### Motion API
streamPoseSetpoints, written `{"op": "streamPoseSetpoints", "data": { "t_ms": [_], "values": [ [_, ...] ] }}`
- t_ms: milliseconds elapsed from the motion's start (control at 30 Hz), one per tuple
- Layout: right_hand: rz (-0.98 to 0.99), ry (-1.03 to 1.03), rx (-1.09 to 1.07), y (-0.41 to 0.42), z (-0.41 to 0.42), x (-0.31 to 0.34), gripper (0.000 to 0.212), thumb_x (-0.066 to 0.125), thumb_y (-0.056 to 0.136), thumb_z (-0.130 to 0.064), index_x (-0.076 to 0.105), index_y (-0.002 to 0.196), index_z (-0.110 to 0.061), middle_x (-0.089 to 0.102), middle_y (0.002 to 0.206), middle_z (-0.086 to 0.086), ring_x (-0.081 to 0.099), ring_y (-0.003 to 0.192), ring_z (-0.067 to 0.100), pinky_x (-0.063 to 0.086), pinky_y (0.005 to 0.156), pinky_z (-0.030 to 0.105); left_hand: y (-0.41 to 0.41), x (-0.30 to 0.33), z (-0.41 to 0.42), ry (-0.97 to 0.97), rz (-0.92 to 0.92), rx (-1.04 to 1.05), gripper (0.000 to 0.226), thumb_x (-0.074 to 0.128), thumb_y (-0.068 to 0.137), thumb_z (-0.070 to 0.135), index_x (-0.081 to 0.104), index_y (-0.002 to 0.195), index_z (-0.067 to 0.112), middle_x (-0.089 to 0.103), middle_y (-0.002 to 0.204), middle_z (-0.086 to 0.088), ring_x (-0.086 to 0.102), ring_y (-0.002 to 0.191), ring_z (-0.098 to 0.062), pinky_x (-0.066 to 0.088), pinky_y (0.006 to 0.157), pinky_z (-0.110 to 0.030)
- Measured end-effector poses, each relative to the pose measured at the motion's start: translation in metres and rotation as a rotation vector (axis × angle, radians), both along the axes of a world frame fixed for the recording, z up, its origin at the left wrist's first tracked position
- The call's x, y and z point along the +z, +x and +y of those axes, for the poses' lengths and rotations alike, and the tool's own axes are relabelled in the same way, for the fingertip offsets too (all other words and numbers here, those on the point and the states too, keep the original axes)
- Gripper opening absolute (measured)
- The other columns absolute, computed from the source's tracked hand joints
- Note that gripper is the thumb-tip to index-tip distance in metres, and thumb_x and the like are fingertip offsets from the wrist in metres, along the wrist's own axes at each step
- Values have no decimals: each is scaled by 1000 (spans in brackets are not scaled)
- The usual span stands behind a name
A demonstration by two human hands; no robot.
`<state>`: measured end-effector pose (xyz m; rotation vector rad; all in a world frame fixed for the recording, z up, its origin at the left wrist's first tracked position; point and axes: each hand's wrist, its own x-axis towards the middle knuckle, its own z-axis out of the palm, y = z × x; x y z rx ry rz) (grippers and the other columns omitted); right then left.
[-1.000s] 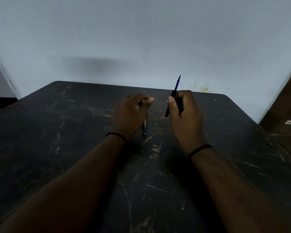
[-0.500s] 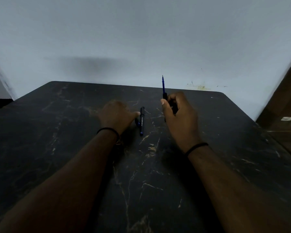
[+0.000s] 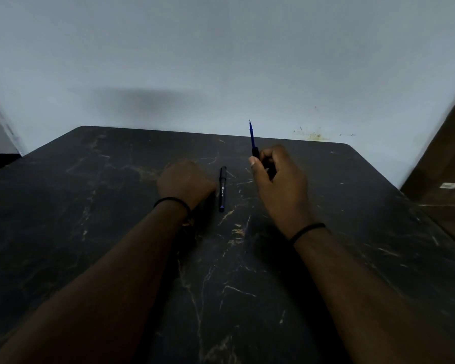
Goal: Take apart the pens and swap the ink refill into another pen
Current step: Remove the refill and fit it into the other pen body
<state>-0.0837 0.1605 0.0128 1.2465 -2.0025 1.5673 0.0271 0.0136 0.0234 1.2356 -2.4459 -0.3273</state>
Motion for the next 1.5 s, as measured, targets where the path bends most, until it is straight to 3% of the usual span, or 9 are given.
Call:
{"op": "streamPoseSetpoints", "data": {
  "t_ms": [133,200,267,367,467,667,967,1267,1500],
  "values": [
    [3,10,8,-1,1,-1,16,58,96,-38,55,94,-22,64,85,-7,60,72,6,51,60,25,0,-1,-1,-47,113,26,37,64,84,35,50,56,16,52,63,-3,57,68,-26,46,62,-31],
    [19,25,10,-2,0,-1,16,58,96,-39,54,92,-24,62,82,-8,58,70,5,46,58,22,-2,-2,-2,-5,328,-31,45,61,91,38,57,57,8,56,58,-11,55,56,-29,48,58,-35],
    [32,69,16,-3,-2,-2,15,60,95,-39,57,88,-25,60,79,-8,54,67,6,43,57,24,-5,0,-1,138,635,-103,45,59,95,36,67,64,4,64,64,-21,56,51,-30,51,57,-40],
    [40,103,13,-5,-3,-3,11,65,90,-34,66,86,-24,58,76,-12,57,73,11,50,63,32,-9,1,0,464,1028,-160,33,58,98,25,67,70,11,63,67,-12,43,38,-6,37,43,-24],
    [51,121,32,-4,-2,-4,9,67,88,-31,67,81,-25,55,73,-16,55,72,7,48,62,29,-8,1,0,699,1193,-164,25,58,98,22,67,79,9,63,74,-9,40,41,-5,31,36,-19],
    [41,153,44,-1,0,-2,8,69,87,-30,67,81,-24,58,74,-13,55,72,6,44,60,24,-6,3,4,813,1230,-163,16,62,95,18,66,84,8,67,88,-13,44,47,-9,35,40,-21],
    [16,175,32,5,4,5,9,67,91,-28,70,89,-19,63,84,-4,58,78,13,51,69,32,-10,-1,5,842,1192,-193,16,64,94,19,68,90,5,71,83,-8,47,46,-7,38,39,-20],
    [5,179,26,2,1,1,9,67,91,-30,70,91,-22,60,82,-12,56,76,6,49,66,26,-13,-5,4,876,1145,-258,12,66,93,20,66,88,10,71,78,-3,46,47,-8,38,40,-21],
    [37,140,20,3,0,2,14,74,85,-25,70,97,-21,58,85,-14,57,79,9,52,70,31,-15,-8,8,955,1037,-372,16,62,93,16,60,78,9,60,68,-1,33,40,-6,21,36,-20]
  ]
}}
